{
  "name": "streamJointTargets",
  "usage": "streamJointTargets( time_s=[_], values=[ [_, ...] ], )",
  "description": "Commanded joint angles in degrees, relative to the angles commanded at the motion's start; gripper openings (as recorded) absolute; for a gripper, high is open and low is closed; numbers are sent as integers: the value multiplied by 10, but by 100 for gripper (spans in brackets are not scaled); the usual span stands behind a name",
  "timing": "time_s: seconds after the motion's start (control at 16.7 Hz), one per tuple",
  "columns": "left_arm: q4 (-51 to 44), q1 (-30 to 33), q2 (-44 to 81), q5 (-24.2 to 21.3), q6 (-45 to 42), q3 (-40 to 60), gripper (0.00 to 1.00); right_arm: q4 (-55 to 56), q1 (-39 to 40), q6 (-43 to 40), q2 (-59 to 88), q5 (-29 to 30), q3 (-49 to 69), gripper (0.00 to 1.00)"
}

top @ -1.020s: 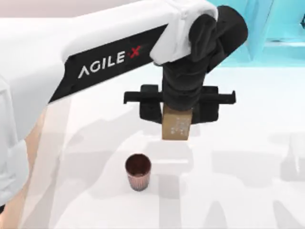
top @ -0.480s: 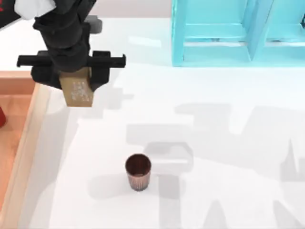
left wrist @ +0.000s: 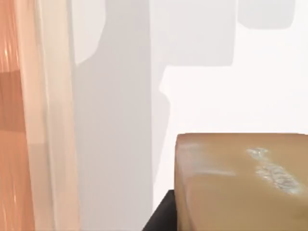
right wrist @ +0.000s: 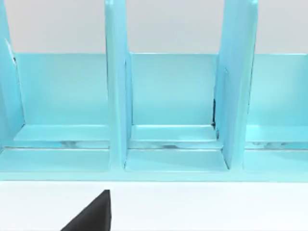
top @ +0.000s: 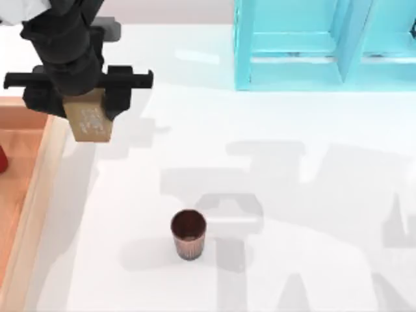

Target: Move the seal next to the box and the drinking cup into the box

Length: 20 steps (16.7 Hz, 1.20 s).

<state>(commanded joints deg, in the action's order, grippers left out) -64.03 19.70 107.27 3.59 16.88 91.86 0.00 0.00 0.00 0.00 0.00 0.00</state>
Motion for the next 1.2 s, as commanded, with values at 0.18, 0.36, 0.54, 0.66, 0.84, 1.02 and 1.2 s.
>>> streamJointTargets(
  time_s=[0.18, 0.36, 0.54, 0.66, 0.84, 1.02, 1.2],
  values=[
    [38, -1, 11, -1, -3, -28, 0, 0, 0, 0, 0, 0, 0, 100],
    [97, -6, 25, -3, -5, -66, 0, 0, 0, 0, 0, 0, 0, 100],
    [133, -8, 35, -4, -6, -93, 0, 0, 0, 0, 0, 0, 0, 100],
    [134, -8, 36, -4, -6, -93, 0, 0, 0, 0, 0, 0, 0, 100],
    [134, -8, 36, -4, -6, -93, 8, 0, 0, 0, 0, 0, 0, 100],
    [134, -8, 36, -4, -6, -93, 30, 0, 0, 0, 0, 0, 0, 100],
    [134, -8, 36, -4, -6, -93, 53, 0, 0, 0, 0, 0, 0, 100]
  ],
)
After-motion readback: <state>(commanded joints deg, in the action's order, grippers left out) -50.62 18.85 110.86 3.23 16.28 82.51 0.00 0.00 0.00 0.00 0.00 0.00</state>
